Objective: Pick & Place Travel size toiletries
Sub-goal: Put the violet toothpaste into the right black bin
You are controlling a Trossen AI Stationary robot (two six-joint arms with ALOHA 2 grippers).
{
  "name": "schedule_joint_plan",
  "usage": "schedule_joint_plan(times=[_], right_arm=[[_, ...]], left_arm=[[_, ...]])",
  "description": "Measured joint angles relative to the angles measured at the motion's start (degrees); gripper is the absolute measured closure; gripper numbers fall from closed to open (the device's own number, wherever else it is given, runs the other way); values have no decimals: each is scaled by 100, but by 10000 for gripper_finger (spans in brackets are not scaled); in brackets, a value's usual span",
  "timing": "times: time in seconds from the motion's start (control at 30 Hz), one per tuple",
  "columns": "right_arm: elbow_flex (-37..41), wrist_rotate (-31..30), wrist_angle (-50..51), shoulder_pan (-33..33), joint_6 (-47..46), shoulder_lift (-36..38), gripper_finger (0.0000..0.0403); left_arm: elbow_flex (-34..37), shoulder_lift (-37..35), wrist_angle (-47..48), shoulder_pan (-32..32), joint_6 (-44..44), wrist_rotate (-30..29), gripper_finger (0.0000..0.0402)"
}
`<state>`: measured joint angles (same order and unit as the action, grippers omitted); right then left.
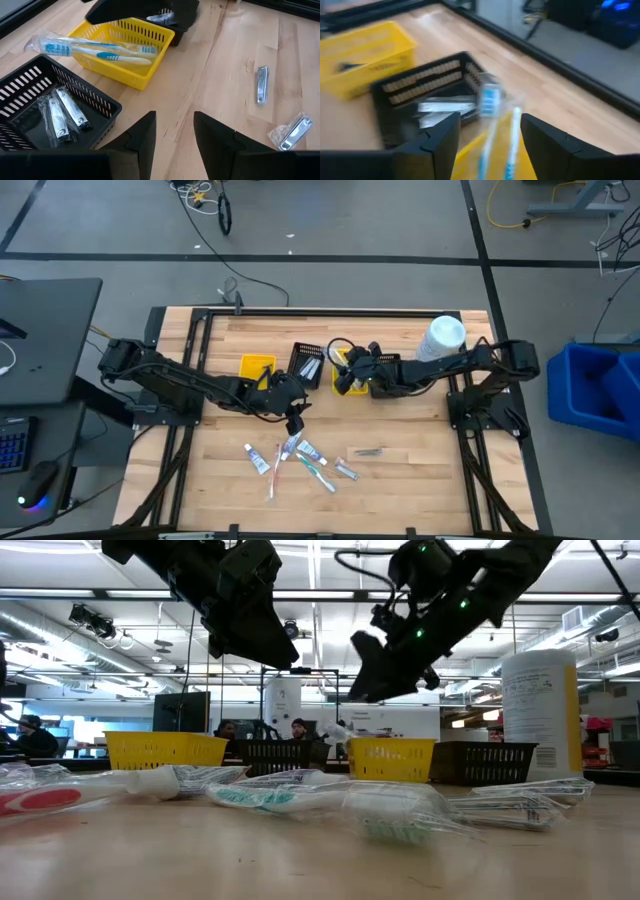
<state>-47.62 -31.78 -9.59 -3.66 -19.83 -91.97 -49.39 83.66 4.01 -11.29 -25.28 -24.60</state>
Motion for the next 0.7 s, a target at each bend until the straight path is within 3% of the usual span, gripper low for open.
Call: schedule_joint_plan(times=[0.17,0.4,0.5,0.7], right_arm=[[0,1149,363,153,297,376,174],[0,2794,478,596,304,385,191],[0,3042,528,874,185,379,200],[0,2976,432,1484,112,333,208]], left_arm=[[0,0,0,0,0,0,260],[0,0,21,0,34,176,260],[0,0,41,-2,207,525,260],[0,0,66,-27,506,1266,260]])
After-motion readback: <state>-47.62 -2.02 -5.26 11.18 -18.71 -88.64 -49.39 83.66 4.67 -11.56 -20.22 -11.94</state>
